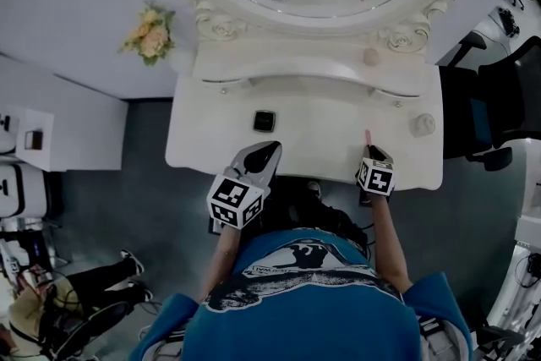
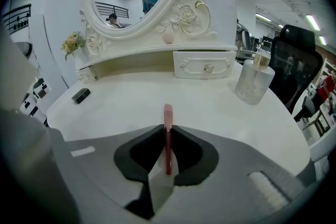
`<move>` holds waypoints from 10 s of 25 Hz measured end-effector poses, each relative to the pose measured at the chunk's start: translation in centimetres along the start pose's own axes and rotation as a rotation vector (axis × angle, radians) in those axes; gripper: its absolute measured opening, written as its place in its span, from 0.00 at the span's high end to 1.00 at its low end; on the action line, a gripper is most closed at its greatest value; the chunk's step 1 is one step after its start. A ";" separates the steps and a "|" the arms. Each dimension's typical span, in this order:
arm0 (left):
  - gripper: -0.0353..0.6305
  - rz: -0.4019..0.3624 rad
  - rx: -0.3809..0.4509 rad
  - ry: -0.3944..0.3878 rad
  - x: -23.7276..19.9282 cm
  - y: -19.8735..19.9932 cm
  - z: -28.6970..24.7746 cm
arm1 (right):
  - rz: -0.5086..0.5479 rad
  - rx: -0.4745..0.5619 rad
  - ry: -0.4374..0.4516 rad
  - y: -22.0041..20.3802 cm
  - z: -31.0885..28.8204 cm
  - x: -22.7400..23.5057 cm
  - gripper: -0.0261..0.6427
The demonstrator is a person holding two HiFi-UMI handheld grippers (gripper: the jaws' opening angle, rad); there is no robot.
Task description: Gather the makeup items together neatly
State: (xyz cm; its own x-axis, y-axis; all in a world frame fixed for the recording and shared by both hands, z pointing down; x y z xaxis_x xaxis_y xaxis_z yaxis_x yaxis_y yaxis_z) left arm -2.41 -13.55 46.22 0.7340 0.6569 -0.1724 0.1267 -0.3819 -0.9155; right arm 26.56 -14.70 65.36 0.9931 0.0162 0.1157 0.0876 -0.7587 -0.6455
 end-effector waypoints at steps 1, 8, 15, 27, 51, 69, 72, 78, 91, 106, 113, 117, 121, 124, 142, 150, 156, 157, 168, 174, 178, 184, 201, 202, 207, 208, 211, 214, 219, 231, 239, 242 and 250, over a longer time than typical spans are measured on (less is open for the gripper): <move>0.93 -0.001 0.001 -0.002 -0.4 0.0 0.1 | -0.004 -0.003 -0.003 0.0 0.0 -0.3 0.89; 0.93 -0.005 0.005 -0.027 -3.3 0.3 1.0 | -0.015 0.004 0.001 1.0 0.1 -4.1 0.89; 0.93 -0.015 0.002 -0.059 -6.5 0.6 2.3 | -0.011 0.015 0.026 2.5 -0.9 -9.4 0.89; 0.93 -0.034 -0.004 -0.139 -11.2 0.6 3.7 | 0.014 0.013 0.064 4.9 -4.1 -20.1 0.89; 0.93 -0.029 0.008 -0.171 -15.3 0.1 5.8 | -0.093 -0.066 -0.009 3.2 -6.0 -23.9 0.86; 0.93 -0.061 0.040 -0.250 -11.7 0.7 4.7 | 0.053 0.047 0.052 6.7 -3.1 -19.5 0.79; 0.93 -0.067 0.035 -0.264 -10.4 1.0 3.7 | 0.101 0.076 0.055 8.3 -2.3 -17.4 0.79; 0.93 -0.064 0.042 -0.254 -7.9 2.1 1.1 | 0.192 0.122 0.077 12.2 -0.6 -12.7 0.78; 0.93 -0.035 0.060 -0.145 -3.7 3.3 -3.6 | 0.391 0.190 0.131 20.5 -0.5 -4.2 0.76; 0.93 0.021 0.071 0.028 -1.5 2.7 -5.4 | 0.499 0.192 0.201 25.6 -4.5 -1.7 0.75; 0.93 0.041 0.059 0.075 -0.8 2.0 -5.4 | 0.536 0.145 0.177 25.3 -6.5 -0.7 0.76; 0.93 0.050 0.051 0.094 -0.6 1.7 -5.3 | 0.503 0.159 0.202 25.0 -6.7 -0.4 0.79; 0.93 0.059 0.041 0.105 -0.4 1.4 -5.2 | 0.481 0.178 0.219 24.8 -6.8 -0.2 0.82; 0.93 0.064 0.032 0.117 -0.3 1.1 -5.0 | 0.472 0.196 0.225 24.9 -6.9 -0.1 0.83; 0.93 0.030 0.017 0.055 -1.6 0.9 -2.2 | 0.432 0.184 0.333 19.5 -1.6 -6.5 0.84; 0.93 0.024 0.005 0.020 -2.4 -0.5 1.2 | 0.437 0.102 0.361 12.9 -1.2 -12.0 0.84; 0.93 0.023 0.001 0.018 -3.3 -1.4 3.9 | 0.452 0.045 0.351 9.0 -1.4 -14.5 0.84; 0.93 0.025 0.002 0.018 -3.4 -1.5 4.3 | 0.454 0.038 0.346 8.4 -1.5 -14.8 0.84; 0.93 0.033 0.020 0.037 -4.8 -2.3 6.6 | 0.478 -0.041 0.247 4.9 -4.0 -15.6 0.83; 0.93 0.046 0.029 0.058 -5.7 -2.5 7.3 | 0.432 -0.037 0.266 4.5 -4.5 -15.5 0.83; 0.93 0.040 0.029 0.045 -5.6 -2.5 7.1 | 0.374 -0.015 0.270 4.7 -4.1 -15.0 0.79; 0.93 0.039 0.028 0.038 -5.5 -2.5 7.4 | 0.349 0.007 0.289 4.7 -3.0 -14.9 0.69; 0.93 0.035 0.026 -0.002 -5.4 -4.2 10.3 | 0.252 0.263 0.402 4.6 7.8 -19.7 0.68; 0.93 0.035 0.025 -0.011 -5.3 -4.3 10.5 | 0.248 0.274 0.405 4.5 8.5 -20.1 0.69; 0.93 0.043 0.014 -0.048 -4.7 -5.5 11.4 | 0.245 0.310 0.429 3.7 11.4 -22.1 0.69; 0.93 0.044 0.013 -0.052 -4.6 -5.7 11.5 | 0.247 0.313 0.436 3.6 12.0 -22.5 0.70; 0.93 0.053 0.017 -0.064 -4.1 -6.1 11.7 | 0.255 0.318 0.458 3.0 13.4 -23.5 0.71; 0.93 0.056 0.016 -0.074 -3.4 -6.4 11.8 | 0.259 0.324 0.478 2.6 14.4 -24.1 0.72; 0.93 0.052 0.021 -0.079 -2.1 -6.5 11.7 | 0.267 0.332 0.506 2.3 15.3 -24.5 0.74; 0.93 0.006 0.053 -0.046 4.4 -5.4 11.4 | 0.238 0.386 0.561 0.8 19.7 -20.3 0.83; 0.93 0.008 0.071 0.003 9.8 -6.2 12.0 | 0.256 0.408 0.618 -1.4 23.2 -17.3 0.87; 0.93 0.007 0.072 0.008 11.8 -6.7 12.2 | 0.270 0.415 0.638 -2.1 24.4 -16.6 0.88; 0.93 0.009 0.072 0.031 15.8 -7.9 12.9 | 0.304 0.420 0.675 -3.9 26.0 -15.4 0.93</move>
State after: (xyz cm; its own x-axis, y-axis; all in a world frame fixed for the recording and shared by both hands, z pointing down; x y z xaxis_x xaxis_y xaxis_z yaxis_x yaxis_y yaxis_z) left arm -0.41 8.21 46.10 0.7552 0.6329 -0.1705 0.0725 -0.3392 -0.9379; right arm 12.90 4.95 46.46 0.7308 -0.6422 0.2313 -0.0215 -0.3603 -0.9326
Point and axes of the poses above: the fingertips, and each gripper's own axes: z backward along the fingers, x to its right, y out of its top, the point moved 4 cm from there along z, backward along the fingers, and after that the axes turned 2 degrees about -z, right-handed, at the moved point
